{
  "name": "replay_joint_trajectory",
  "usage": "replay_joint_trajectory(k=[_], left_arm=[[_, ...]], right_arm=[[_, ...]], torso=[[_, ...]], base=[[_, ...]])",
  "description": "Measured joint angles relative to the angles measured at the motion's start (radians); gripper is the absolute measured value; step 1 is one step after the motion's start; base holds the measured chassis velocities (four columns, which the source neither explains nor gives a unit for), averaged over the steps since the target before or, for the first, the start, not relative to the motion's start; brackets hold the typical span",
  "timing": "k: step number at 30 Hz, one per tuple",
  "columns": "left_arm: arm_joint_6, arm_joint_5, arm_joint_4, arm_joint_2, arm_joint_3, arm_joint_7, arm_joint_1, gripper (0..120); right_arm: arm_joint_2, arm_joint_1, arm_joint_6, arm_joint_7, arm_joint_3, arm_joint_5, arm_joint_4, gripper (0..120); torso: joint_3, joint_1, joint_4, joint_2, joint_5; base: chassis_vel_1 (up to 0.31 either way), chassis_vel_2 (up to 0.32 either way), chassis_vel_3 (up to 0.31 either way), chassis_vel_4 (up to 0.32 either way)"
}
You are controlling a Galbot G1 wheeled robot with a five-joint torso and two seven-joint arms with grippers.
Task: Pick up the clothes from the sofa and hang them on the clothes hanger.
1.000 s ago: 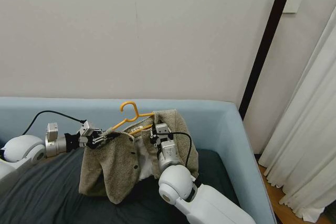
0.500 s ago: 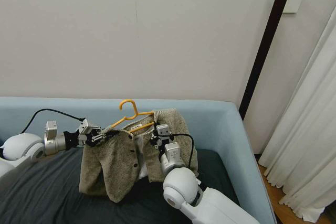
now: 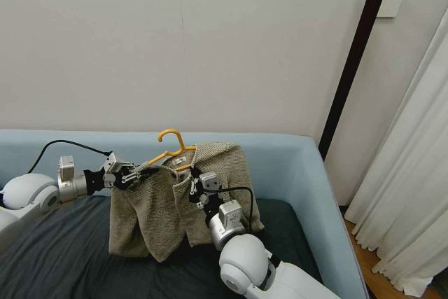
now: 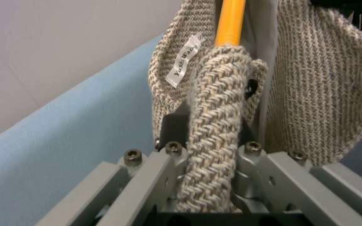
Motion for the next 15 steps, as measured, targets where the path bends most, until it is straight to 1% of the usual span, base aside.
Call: replay_joint_trajectory(k=[4, 8, 15], left_arm=[[0.000, 0.000, 0.004, 0.000, -0.002, 0.000, -0.001, 7], [-0.005, -0.002, 0.009, 0.002, -0.011, 0.003, -0.002, 7], [-0.007, -0.006, 0.012, 0.001, -0.013, 0.004, -0.012, 7]], right_arm=[[-0.017, -0.008, 0.003, -0.008, 0.007, -0.013, -0.003, 0], [-0.055, -0.020, 0.006, -0.025, 0.019, -0.023, 0.004, 0], [-0.072, -0.033, 0.011, -0.032, 0.032, -0.054, -0.001, 0]], torso=[[0.000, 0.000, 0.0001, 0.000, 0.0000], [0.000, 0.000, 0.0000, 0.000, 0.0000], [0.000, 0.000, 0.0000, 0.000, 0.0000]], base=[[0.000, 0.000, 0.000, 0.000], [0.000, 0.000, 0.000, 0.000], [0.000, 0.000, 0.000, 0.000]])
